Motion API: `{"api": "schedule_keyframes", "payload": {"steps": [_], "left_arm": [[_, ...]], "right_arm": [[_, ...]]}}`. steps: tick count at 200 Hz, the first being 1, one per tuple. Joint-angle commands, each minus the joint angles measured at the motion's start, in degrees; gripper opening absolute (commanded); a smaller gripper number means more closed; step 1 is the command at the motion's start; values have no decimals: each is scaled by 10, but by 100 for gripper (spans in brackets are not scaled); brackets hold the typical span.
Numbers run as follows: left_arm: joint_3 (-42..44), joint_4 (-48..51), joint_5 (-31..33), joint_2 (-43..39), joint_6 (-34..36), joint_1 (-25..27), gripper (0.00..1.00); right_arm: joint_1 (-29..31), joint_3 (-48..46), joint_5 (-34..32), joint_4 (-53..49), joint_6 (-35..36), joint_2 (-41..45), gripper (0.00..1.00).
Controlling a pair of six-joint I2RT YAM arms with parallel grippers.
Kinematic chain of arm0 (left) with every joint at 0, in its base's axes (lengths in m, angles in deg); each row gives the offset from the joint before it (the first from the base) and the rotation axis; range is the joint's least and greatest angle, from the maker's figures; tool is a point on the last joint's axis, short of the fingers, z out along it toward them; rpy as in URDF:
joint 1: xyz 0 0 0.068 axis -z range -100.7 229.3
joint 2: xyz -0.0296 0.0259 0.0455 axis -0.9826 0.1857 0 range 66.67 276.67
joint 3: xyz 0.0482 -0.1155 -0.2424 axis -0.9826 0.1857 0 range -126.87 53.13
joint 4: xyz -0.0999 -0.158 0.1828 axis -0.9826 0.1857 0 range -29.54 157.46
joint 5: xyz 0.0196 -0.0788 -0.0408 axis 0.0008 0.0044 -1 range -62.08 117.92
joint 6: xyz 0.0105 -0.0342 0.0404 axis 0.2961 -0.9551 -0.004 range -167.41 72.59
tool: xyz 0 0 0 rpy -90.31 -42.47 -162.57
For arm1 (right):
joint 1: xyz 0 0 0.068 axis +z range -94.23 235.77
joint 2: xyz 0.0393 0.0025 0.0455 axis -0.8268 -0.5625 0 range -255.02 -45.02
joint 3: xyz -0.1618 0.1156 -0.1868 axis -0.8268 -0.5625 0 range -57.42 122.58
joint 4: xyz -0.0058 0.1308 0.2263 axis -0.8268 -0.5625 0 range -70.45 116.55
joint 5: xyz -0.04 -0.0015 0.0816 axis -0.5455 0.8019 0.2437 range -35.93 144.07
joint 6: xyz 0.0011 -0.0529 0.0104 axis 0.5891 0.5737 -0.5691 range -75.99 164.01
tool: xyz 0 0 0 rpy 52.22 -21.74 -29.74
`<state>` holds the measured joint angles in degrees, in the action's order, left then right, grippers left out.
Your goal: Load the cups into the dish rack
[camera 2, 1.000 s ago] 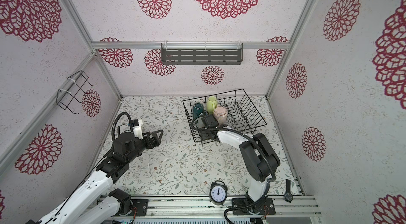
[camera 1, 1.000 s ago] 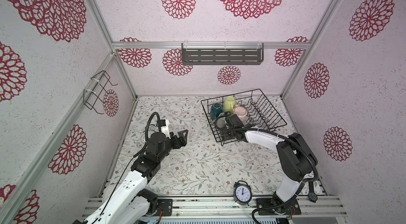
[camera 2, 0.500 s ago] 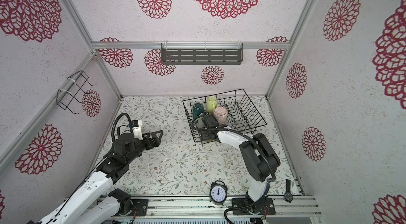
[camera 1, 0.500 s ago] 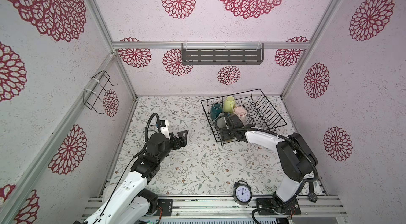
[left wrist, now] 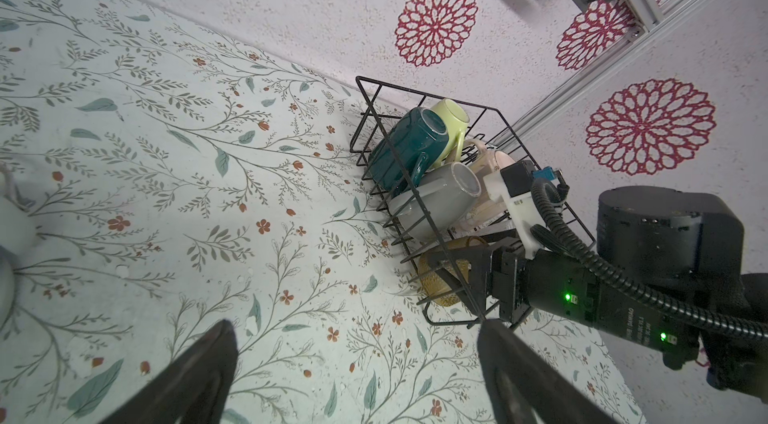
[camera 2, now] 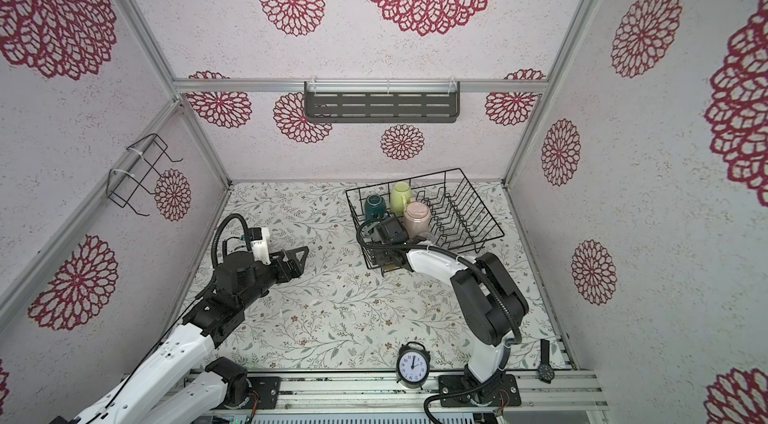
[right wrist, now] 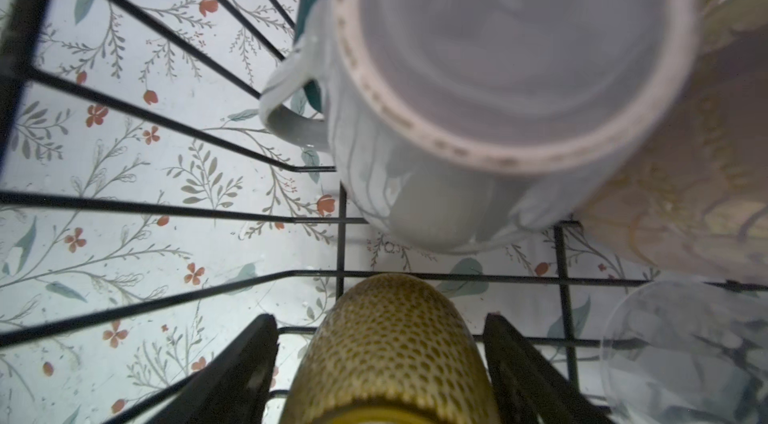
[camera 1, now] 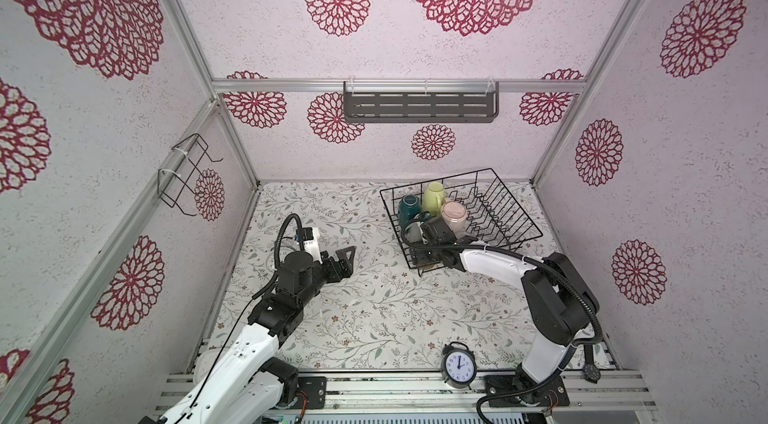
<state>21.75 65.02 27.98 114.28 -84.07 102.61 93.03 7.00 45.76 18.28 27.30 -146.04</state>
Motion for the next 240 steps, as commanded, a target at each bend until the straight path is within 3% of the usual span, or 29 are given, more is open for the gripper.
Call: {"api": "schedule_keyframes", "payload": {"steps": [1, 51, 83, 124, 161, 183, 203, 240], "left_arm": [[4, -16, -3, 0, -2, -7, 94], [1, 4, 11, -6, -1, -8, 100], [-22, 39, 12, -3, 16, -9, 97], [-82, 126, 56, 24, 45, -15, 97], [-115, 160, 103, 51, 50, -28, 97], [-120, 174, 145, 63, 40, -33, 97], [-120, 174, 138, 69, 43, -38, 97], [-110, 161, 122, 74, 41, -40, 97]], "right_arm": [[4, 17, -12, -26, -9, 27, 83], [3, 2, -13, -35, -12, 87, 86], [3, -11, -26, -35, -9, 154, 87], [-4, -68, -103, 14, 22, 271, 89], [-59, -162, -162, 87, 29, 366, 93], [-137, -190, -83, 66, -20, 399, 91], [-210, -189, 1, 11, -59, 395, 88], [-289, -168, 18, -80, -64, 365, 86]]}}
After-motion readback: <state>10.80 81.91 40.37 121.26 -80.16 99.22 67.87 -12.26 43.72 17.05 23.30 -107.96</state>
